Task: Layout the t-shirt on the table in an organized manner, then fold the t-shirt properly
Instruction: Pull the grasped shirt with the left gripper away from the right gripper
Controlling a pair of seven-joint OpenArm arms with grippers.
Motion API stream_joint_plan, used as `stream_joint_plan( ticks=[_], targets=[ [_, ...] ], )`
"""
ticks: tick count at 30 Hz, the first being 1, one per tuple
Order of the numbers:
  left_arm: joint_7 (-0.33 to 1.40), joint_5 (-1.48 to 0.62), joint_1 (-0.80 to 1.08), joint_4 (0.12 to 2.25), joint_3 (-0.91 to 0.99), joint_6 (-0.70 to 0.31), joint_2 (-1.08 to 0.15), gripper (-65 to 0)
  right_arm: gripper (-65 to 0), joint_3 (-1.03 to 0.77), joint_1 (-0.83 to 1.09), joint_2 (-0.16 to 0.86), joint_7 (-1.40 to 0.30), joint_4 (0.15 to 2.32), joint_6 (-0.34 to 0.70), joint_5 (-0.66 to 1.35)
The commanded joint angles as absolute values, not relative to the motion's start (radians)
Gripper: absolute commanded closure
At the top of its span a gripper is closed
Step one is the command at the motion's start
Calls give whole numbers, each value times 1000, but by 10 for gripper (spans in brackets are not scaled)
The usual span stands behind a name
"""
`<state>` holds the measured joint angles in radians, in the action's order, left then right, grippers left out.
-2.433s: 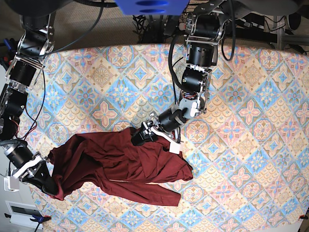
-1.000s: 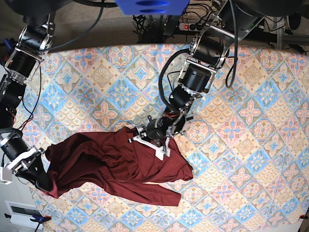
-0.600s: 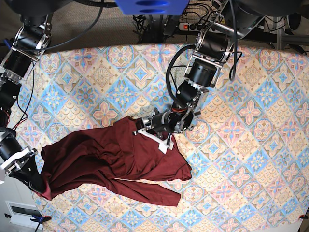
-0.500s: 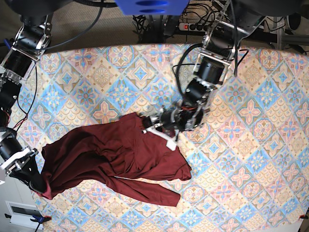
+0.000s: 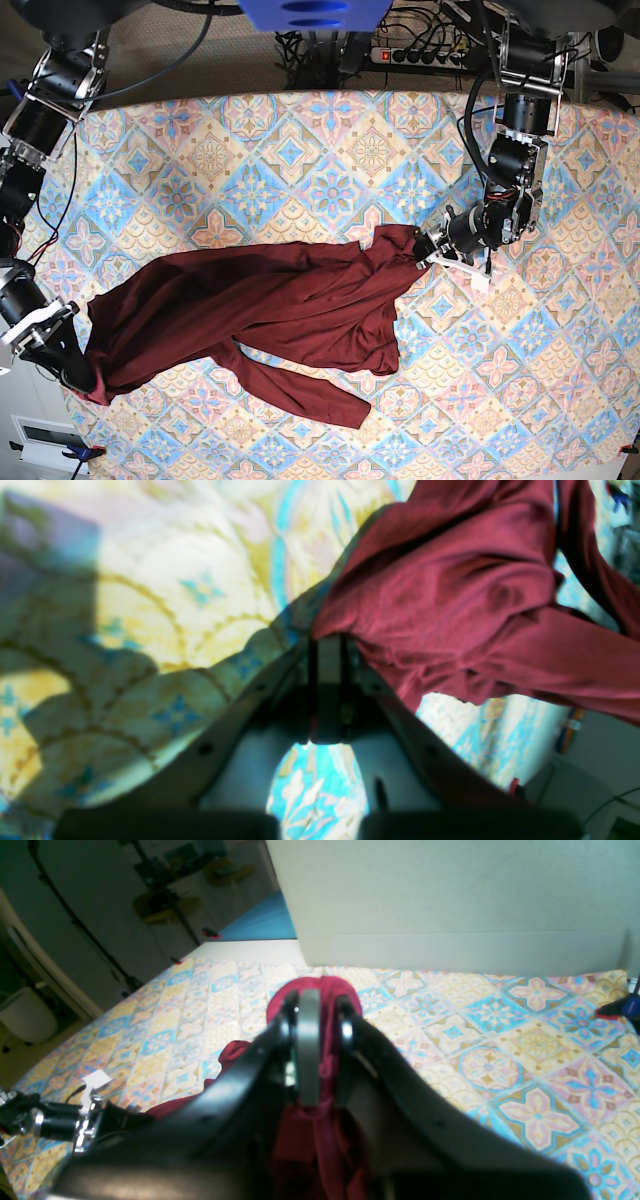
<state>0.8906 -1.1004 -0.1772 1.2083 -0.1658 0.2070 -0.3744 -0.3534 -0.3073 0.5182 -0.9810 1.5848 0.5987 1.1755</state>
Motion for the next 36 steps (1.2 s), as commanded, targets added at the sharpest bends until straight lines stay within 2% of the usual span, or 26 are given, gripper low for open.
stream_joint_plan(
  ticks=[1, 6, 7, 13, 15, 25, 36],
  targets=[
    [892, -1086, -180, 1231, -150, 220, -392, 0, -3, -361, -334, 542, -946, 1601, 605, 1199],
    [900, -1086, -180, 1265, -150, 220, -392, 0, -3, -361, -334, 542, -946, 1598, 605, 1199],
    [901, -1086, -180, 1267, -151, 220, -392, -22, -3, -364, -329, 542, -946, 1598, 605, 1199],
    [963, -1188, -156, 1279, -150, 222, -420, -359, -3, -366, -312, 542, -946, 1600, 605, 1199],
    [977, -1222, -151, 1279, -151, 220, -423, -408, -3, -366, -312, 542, -946, 1600, 605, 1199],
    [978, -1267, -54, 1402, -213, 220, -420, -406, -3, -363, -312, 542, -946, 1601, 605, 1199],
    [977, -1115, -62, 1377, -225, 226, -338, -406, -3, -363, -312, 542, -946, 1601, 605, 1199]
  ],
)
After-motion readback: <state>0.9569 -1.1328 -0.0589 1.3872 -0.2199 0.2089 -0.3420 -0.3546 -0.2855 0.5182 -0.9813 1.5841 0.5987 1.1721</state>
